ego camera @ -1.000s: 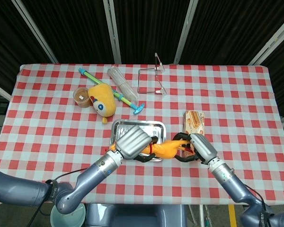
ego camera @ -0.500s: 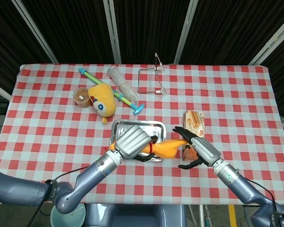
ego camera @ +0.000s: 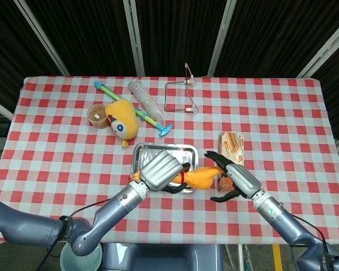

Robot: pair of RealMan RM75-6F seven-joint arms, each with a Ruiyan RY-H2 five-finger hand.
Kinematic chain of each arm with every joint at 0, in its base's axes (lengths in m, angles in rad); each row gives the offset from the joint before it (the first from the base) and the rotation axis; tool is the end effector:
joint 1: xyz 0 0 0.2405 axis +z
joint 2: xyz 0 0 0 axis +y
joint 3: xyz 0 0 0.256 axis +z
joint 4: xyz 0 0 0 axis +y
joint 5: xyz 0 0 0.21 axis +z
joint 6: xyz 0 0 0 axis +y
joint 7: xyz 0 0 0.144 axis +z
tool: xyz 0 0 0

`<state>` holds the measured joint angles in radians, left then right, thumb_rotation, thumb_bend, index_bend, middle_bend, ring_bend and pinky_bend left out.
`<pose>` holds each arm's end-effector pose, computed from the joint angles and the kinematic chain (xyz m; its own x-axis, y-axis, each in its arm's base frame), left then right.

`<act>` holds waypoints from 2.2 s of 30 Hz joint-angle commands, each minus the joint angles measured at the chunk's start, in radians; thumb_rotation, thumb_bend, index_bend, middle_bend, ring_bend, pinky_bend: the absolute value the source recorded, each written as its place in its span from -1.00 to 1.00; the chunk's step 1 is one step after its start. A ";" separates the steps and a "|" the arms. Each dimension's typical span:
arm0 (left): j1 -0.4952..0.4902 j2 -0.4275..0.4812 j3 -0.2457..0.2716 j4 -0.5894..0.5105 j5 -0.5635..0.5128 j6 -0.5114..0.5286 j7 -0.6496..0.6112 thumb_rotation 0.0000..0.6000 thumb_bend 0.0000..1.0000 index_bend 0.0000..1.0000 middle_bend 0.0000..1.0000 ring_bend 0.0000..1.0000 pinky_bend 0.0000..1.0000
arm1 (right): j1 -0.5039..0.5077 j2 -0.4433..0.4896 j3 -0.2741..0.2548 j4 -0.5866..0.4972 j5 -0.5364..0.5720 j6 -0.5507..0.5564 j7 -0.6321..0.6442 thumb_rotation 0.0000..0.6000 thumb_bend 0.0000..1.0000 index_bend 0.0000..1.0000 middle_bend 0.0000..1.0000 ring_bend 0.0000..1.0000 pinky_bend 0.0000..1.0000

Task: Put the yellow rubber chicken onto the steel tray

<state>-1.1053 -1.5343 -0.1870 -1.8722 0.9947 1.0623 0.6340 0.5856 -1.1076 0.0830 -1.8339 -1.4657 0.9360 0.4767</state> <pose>0.0292 0.2919 -0.0138 0.4882 0.1413 0.8612 0.6362 -0.7331 -0.2404 -0.1691 -0.2787 0.0772 -0.0488 -0.5459 0.8364 -0.9439 -0.2486 -0.2173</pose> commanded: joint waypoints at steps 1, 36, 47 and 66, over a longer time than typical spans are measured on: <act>0.001 -0.007 0.001 0.003 0.005 0.002 0.001 1.00 0.54 0.24 0.46 0.35 0.57 | -0.002 -0.014 0.008 -0.004 0.022 0.009 -0.029 1.00 -0.56 -0.88 -0.74 -0.79 -0.56; 0.009 -0.014 -0.018 -0.004 0.002 -0.010 0.003 1.00 0.54 0.24 0.46 0.34 0.57 | -0.037 -0.067 0.033 -0.012 0.118 0.068 -0.217 1.00 1.00 0.56 0.55 0.48 0.51; 0.036 -0.001 0.002 0.002 0.040 0.000 -0.022 1.00 0.50 0.24 0.46 0.34 0.57 | -0.019 0.010 0.000 -0.014 0.038 -0.004 -0.159 1.00 -0.95 -1.00 -0.96 -1.00 -0.96; 0.172 0.004 0.094 0.151 0.288 0.058 -0.314 1.00 0.41 0.21 0.44 0.33 0.49 | -0.157 0.147 -0.028 0.011 0.032 0.199 -0.278 1.00 -0.99 -1.00 -1.00 -1.00 -1.00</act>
<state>-0.9671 -1.5278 -0.1156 -1.7723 1.2339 1.1038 0.3946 0.4536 -0.9817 0.0552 -1.8294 -1.4508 1.1058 0.2062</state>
